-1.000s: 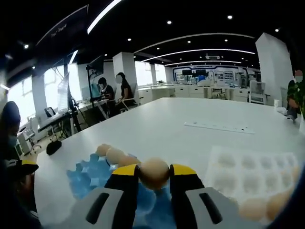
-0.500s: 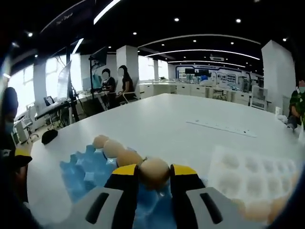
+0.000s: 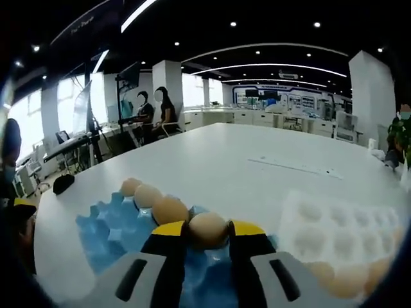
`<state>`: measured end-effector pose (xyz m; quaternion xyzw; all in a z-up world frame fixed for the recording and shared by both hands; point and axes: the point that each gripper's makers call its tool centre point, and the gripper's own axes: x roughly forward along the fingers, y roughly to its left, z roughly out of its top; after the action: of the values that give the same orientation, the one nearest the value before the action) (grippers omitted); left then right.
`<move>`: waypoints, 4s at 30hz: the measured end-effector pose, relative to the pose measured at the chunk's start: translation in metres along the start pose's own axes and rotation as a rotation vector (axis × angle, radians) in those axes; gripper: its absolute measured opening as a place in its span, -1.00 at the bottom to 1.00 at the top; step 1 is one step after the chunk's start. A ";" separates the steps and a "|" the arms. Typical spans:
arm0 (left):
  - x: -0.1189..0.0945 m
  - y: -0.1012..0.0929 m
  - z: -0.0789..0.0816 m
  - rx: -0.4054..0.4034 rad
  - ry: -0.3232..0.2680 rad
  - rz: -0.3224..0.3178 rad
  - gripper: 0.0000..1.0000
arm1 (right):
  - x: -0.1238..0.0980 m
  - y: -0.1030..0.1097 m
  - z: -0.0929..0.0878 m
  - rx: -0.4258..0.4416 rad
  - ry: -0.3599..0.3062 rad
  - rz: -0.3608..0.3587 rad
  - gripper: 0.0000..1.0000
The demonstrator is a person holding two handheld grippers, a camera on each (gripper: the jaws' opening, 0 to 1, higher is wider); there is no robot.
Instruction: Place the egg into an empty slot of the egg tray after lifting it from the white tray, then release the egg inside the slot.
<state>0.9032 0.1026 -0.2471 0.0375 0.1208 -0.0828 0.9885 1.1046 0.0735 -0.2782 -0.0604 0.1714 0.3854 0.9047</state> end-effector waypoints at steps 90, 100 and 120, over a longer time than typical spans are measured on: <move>0.003 -0.020 0.004 -0.017 -0.016 -0.013 1.00 | -0.128 -0.189 -0.016 0.099 -0.061 -0.323 0.55; 0.004 -0.022 0.005 -0.025 -0.027 -0.014 1.00 | -0.144 -0.230 -0.026 0.121 -0.041 -0.416 0.44; 0.007 -0.020 0.005 -0.006 -0.019 -0.010 1.00 | -0.145 -0.286 -0.054 0.229 0.048 -0.500 -0.14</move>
<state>0.9072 0.0810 -0.2447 0.0333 0.1116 -0.0878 0.9893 1.2028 -0.2369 -0.2833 -0.0072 0.2152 0.1266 0.9683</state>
